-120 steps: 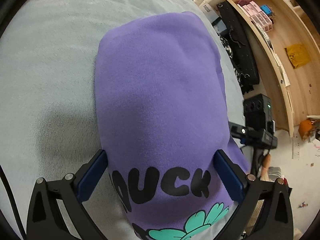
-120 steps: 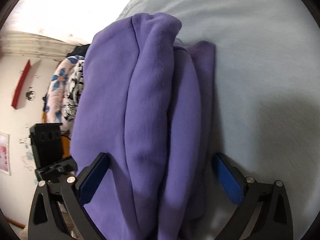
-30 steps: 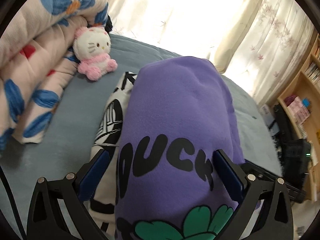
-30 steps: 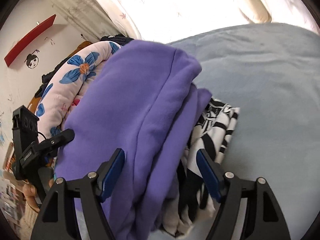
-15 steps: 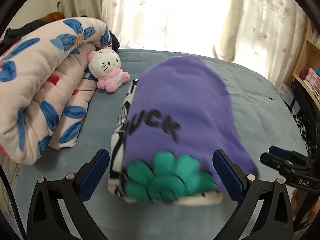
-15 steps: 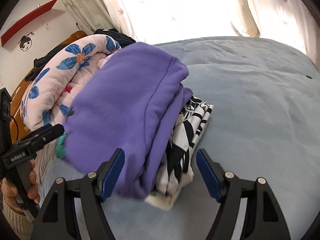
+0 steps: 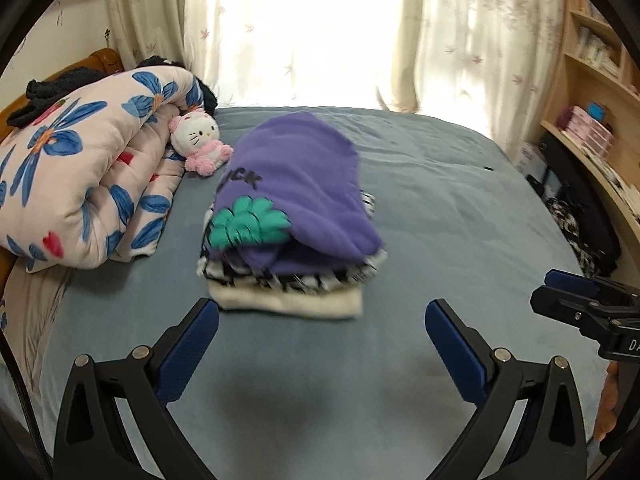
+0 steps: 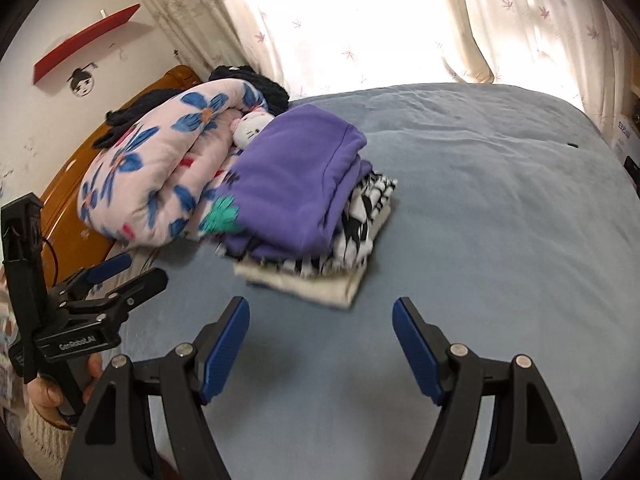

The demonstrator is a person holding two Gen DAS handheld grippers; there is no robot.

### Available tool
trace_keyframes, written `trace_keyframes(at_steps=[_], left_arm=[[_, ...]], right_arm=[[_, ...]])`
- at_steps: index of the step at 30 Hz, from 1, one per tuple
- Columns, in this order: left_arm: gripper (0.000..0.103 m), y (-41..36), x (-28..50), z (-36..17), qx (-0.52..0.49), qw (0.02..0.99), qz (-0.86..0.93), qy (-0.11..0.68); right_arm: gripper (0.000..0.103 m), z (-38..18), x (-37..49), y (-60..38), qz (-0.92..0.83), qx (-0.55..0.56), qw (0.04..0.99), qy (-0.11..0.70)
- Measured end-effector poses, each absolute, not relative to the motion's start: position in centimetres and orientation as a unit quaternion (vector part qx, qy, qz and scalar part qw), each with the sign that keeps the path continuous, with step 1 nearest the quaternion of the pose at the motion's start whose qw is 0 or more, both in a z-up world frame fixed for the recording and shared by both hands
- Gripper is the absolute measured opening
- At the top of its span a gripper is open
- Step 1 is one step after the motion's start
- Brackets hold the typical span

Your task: Fold large clothes

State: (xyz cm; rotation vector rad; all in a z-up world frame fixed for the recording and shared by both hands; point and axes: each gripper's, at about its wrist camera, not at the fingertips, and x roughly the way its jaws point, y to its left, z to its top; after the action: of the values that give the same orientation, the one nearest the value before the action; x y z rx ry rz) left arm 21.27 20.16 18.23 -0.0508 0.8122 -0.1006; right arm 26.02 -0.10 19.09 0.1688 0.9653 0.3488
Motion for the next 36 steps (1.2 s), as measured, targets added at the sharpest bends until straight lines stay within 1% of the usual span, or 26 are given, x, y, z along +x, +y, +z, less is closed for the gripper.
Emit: trace_keyframes(at_steps=[7,12,16,19,25,30,36], left_arm=[[0.103,16.7,11.6,20.3,-0.027,0.923,-0.057,0.381],[0.103,13.9,6.1,20.1,-0.018,0.924,-0.045,0.379],[0.103,11.9,2.1,18.3,-0.021,0.927,-0.042,0.372],[0.103,10.3,-0.2,16.0,-0.031,0.929,-0.037,0.366],[0.103,7.0,-2.2,11.4,-0.026,0.921,-0.030,0.387],[0.103,4.9,-3.4,9.7,-0.012,0.923,-0.031,0.384],[0.103,3.1,-4.5,8.6,0.000,0.920,-0.045,0.389]], right_arm=[[0.074,22.8,16.4,-2.0,0.173,0.061,0.879,0.439],[0.075,22.7,10.7,-3.2,0.155,0.033,0.891,0.426],[0.075,20.6,7.0,-4.3,0.134,0.015,0.897,0.420],[0.075,18.2,4.6,-5.3,0.112,0.007,0.902,0.417],[0.075,13.5,0.9,-7.4,0.047,0.020,0.911,0.409],[0.075,11.8,-0.7,-8.3,0.007,0.025,0.917,0.397],[0.075,10.6,-1.1,-9.1,0.011,0.043,0.911,0.409]])
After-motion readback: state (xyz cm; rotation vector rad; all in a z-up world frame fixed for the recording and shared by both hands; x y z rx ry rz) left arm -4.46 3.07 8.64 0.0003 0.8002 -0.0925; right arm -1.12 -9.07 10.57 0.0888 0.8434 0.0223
